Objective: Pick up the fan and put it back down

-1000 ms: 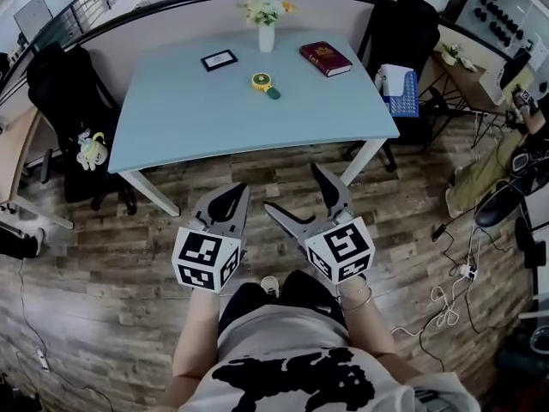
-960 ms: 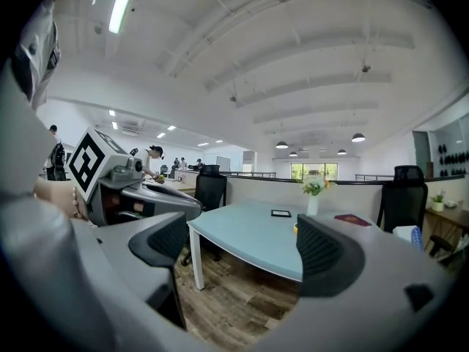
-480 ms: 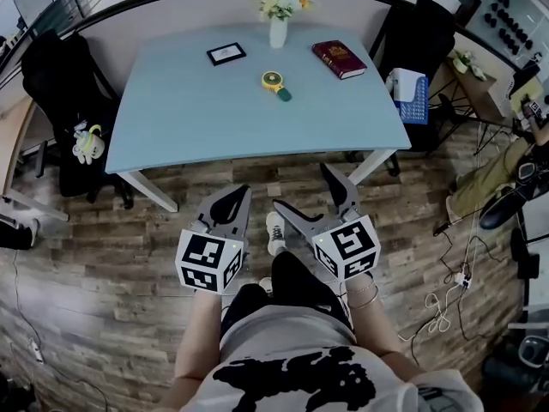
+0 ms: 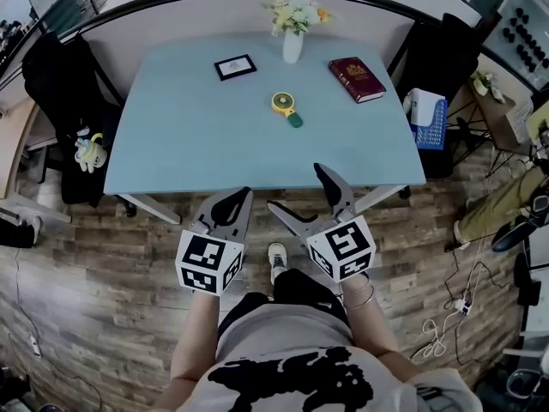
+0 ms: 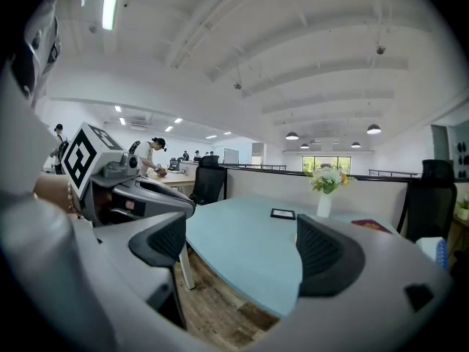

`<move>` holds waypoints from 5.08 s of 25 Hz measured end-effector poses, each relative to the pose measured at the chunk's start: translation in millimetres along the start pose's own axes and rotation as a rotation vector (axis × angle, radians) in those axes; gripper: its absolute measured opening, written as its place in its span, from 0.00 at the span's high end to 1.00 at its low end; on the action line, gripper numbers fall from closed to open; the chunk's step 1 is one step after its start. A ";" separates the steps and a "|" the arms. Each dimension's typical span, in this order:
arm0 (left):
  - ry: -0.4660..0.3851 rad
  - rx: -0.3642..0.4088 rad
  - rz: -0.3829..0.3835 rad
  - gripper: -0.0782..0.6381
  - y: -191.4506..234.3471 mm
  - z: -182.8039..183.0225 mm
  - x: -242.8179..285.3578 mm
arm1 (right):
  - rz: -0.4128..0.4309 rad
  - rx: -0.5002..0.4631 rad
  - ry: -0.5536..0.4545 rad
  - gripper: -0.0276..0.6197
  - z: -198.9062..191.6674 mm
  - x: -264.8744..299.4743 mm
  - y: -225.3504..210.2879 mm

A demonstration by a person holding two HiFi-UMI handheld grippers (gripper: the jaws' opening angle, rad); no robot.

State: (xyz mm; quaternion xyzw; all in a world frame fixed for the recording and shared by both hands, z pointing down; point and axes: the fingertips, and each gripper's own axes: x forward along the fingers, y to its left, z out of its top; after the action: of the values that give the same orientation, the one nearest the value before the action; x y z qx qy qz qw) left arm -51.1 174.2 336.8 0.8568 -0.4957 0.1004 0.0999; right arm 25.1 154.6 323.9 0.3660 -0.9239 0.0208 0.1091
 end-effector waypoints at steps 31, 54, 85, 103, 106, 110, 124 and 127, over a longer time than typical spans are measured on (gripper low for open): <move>0.030 -0.095 0.071 0.87 71.7 35.1 167.8 | 0.081 0.024 0.012 0.27 3.8 107.5 -150.4; 0.032 -0.058 -0.082 0.87 151.3 74.3 252.6 | -0.069 0.035 0.072 0.30 16.5 192.0 -212.7; 0.187 0.033 -0.223 0.87 196.2 16.4 300.3 | -0.173 0.081 0.190 0.33 -22.6 240.1 -229.8; 0.246 -0.084 -0.154 0.87 188.0 -23.1 310.2 | -0.063 0.091 0.381 0.33 -98.1 248.6 -243.2; 0.251 -0.076 -0.163 0.87 185.6 -24.4 316.2 | -0.047 0.107 0.413 0.33 -115.5 252.4 -245.8; 0.270 -0.076 -0.165 0.87 186.2 -34.0 323.7 | -0.022 0.117 0.453 0.33 -134.2 258.1 -246.7; 0.340 -0.139 -0.159 0.87 180.6 -82.6 333.0 | 0.031 0.122 0.600 0.39 -195.6 280.8 -248.7; 0.350 -0.150 -0.158 0.87 182.1 -89.3 334.8 | 0.023 0.130 0.630 0.41 -204.6 284.0 -251.0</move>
State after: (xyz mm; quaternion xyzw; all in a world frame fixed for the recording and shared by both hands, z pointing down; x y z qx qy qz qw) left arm -52.4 -168.3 526.4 0.8526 -0.4083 0.2023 0.2557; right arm 33.0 -195.5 574.6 0.3372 -0.8456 0.1932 0.3659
